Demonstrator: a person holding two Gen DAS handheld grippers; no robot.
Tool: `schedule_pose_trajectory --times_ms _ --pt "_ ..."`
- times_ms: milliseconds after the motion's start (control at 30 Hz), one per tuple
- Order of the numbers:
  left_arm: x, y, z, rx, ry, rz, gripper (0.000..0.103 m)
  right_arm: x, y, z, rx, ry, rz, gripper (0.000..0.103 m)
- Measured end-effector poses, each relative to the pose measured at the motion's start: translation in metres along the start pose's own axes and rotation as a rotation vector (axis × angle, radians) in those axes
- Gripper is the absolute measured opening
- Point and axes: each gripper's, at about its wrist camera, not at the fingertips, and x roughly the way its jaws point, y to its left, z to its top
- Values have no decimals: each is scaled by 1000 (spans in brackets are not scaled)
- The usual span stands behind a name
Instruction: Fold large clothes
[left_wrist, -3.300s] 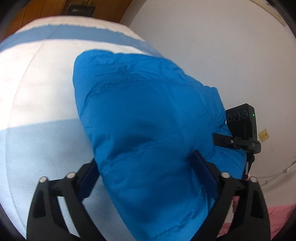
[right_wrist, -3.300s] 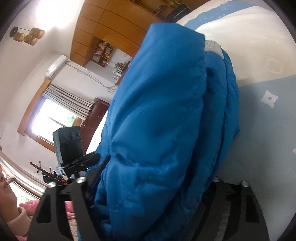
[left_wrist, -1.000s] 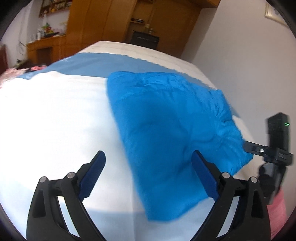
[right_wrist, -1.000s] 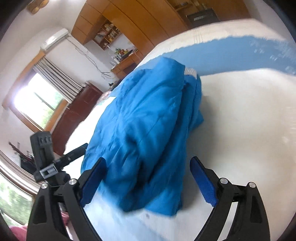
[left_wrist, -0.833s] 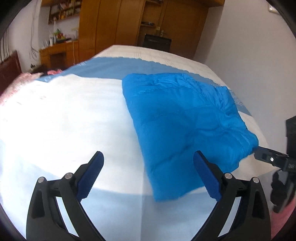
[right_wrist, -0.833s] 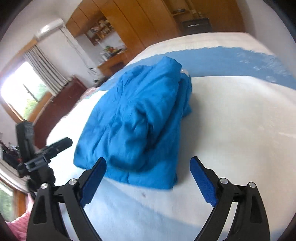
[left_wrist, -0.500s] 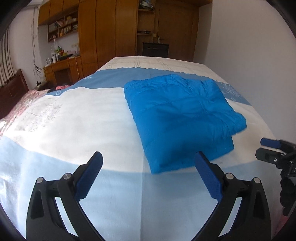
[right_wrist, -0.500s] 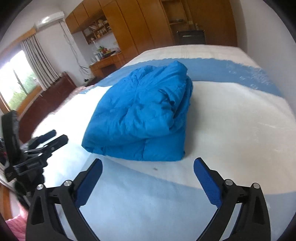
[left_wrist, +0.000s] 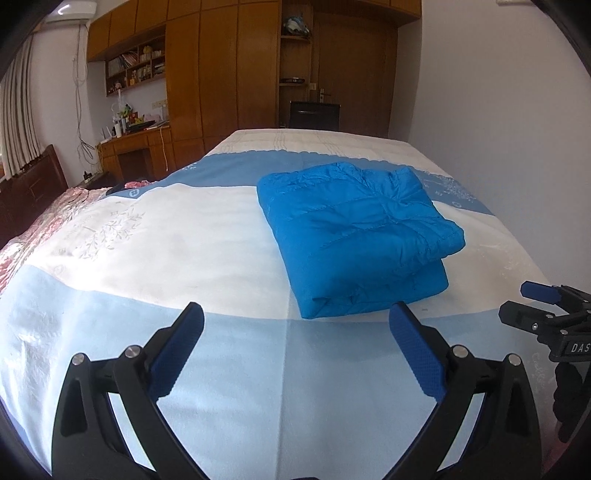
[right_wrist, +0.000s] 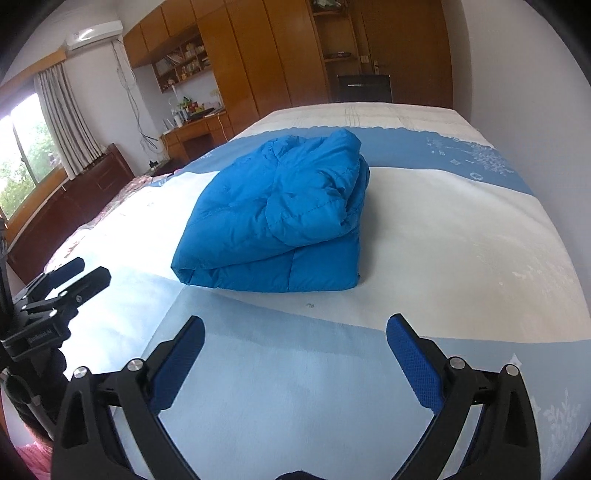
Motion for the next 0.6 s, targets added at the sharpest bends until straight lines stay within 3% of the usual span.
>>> schedule_pose_trajectory --times_ms 600 --pt "-17 2 -11 6 1 25 100 -19 2 -11 -22 -22 -4 99"
